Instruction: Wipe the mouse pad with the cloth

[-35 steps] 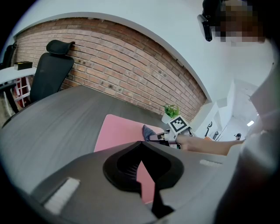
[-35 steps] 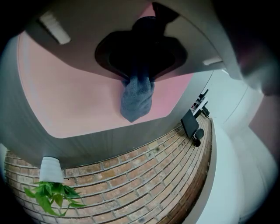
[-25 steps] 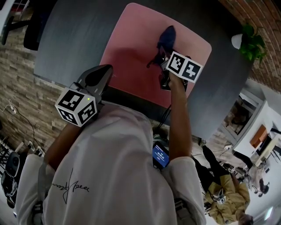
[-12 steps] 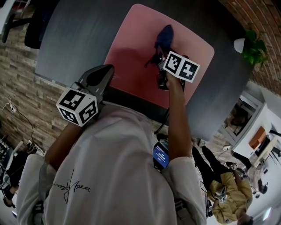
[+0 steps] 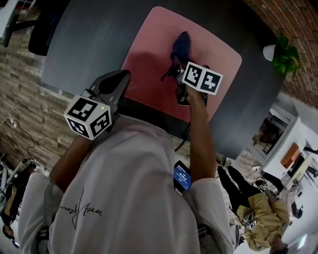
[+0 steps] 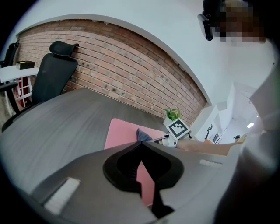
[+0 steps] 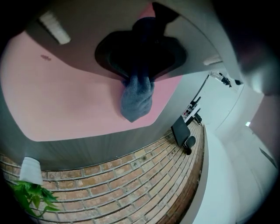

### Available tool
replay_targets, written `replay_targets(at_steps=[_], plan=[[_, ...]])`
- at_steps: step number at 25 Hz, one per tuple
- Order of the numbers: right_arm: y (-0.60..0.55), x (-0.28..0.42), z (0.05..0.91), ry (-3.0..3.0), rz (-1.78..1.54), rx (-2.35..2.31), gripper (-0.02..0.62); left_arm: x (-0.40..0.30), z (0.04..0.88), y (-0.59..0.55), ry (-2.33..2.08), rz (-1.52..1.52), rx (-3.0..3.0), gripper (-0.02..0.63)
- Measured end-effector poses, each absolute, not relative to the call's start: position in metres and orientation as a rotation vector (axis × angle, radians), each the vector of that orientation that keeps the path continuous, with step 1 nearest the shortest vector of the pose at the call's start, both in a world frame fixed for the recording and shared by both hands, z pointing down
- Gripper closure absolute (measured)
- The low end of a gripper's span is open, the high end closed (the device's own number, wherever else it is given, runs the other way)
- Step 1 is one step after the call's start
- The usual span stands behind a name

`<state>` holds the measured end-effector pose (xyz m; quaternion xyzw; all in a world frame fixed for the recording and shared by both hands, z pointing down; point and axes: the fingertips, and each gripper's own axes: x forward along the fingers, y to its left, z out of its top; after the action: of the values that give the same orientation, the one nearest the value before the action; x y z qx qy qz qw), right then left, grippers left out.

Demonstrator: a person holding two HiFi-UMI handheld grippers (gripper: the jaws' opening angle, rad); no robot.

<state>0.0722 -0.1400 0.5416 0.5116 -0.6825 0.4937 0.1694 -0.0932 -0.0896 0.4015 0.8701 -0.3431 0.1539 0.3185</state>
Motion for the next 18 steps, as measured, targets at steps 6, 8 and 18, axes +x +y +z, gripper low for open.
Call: replay_targets(at_steps=[6,8,18], plan=[[-0.117,0.066,0.534,-1.956,1.405,1.442,0.503,-0.087,0.399,-0.078,-0.866,0.407,2.317,0.594],[-0.108,0.067,0.531,-1.961,1.412,1.442,0.503,-0.083,0.399,-0.074,-0.852,0.407,2.328,0.594],[-0.068,0.08,0.512,-1.983,1.362,1.451,0.503,-0.071,0.384,-0.056,-0.837,0.386,2.379,0.594]])
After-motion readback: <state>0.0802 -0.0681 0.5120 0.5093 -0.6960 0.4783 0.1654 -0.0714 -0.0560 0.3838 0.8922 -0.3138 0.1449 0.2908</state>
